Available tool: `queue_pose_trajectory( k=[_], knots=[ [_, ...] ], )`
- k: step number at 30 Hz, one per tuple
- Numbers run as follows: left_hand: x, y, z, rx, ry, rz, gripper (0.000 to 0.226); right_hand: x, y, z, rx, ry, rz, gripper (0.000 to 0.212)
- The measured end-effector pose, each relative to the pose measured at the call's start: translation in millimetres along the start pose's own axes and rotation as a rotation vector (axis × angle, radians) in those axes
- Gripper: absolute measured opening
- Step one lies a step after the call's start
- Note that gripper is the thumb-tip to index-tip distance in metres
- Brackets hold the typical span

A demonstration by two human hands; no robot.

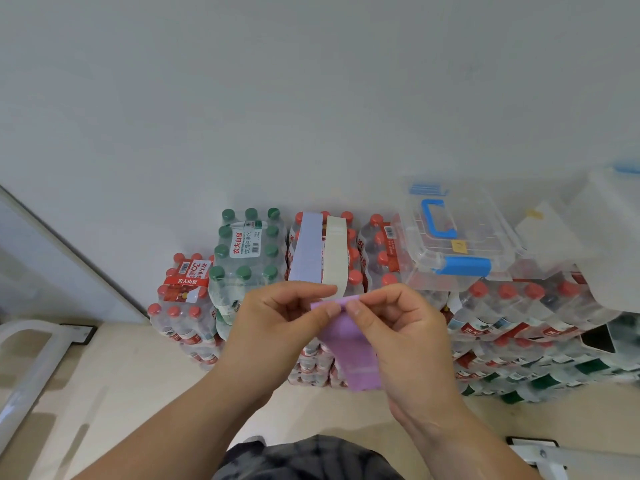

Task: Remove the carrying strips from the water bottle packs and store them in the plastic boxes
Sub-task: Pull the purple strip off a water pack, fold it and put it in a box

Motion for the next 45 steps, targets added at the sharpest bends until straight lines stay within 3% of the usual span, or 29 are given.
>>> queue_pose_trajectory(
  k=[4, 11, 19, 24, 39, 45],
  knots=[
    [-5.6, 4.1, 6.0, 0.006, -0.016, 0.024, 0.014, 7.7, -3.2, 1.9, 0.002, 0.064, 0.003, 0.017],
    [-6.0, 5.9, 23.0, -0.053, -0.028, -0.03, 0.018, 16.5, -2.7, 14.2, 0.035, 0.069, -0.015, 0.006],
    [-5.7, 4.8, 58.6, -0.109, -0.057, -0.057, 0.017, 22.9, 7.2, 35.1, 0.059, 0.094, 0.009, 0.024],
    [2.3, 2.0, 88.7, -0.174, -0.059, -0.075, 0.017, 20.1, 14.3, 60.8, 0.096, 0.052, -0.102, 0.008],
    [21.3, -19.3, 168.4, -0.298, -0.051, -0.009, 0.015, 25.8, 52.3, 117.9, 0.083, 0.056, -0.261, 0.014],
    [24.5, -32.5, 187.7, -0.281, -0.009, -0.025, 0.024, 29.2, 67.1, 130.2, 0.091, 0.073, -0.249, 0.014]
  ],
)
Point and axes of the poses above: each hand's wrist, its own z-axis towards the middle knuckle, its own y-axis out of the palm, x = y × z, the point moved 9 cm from there along z, towards the middle knuckle, and after that the axes turned 9 degrees about -y, right-handed, at the moved point
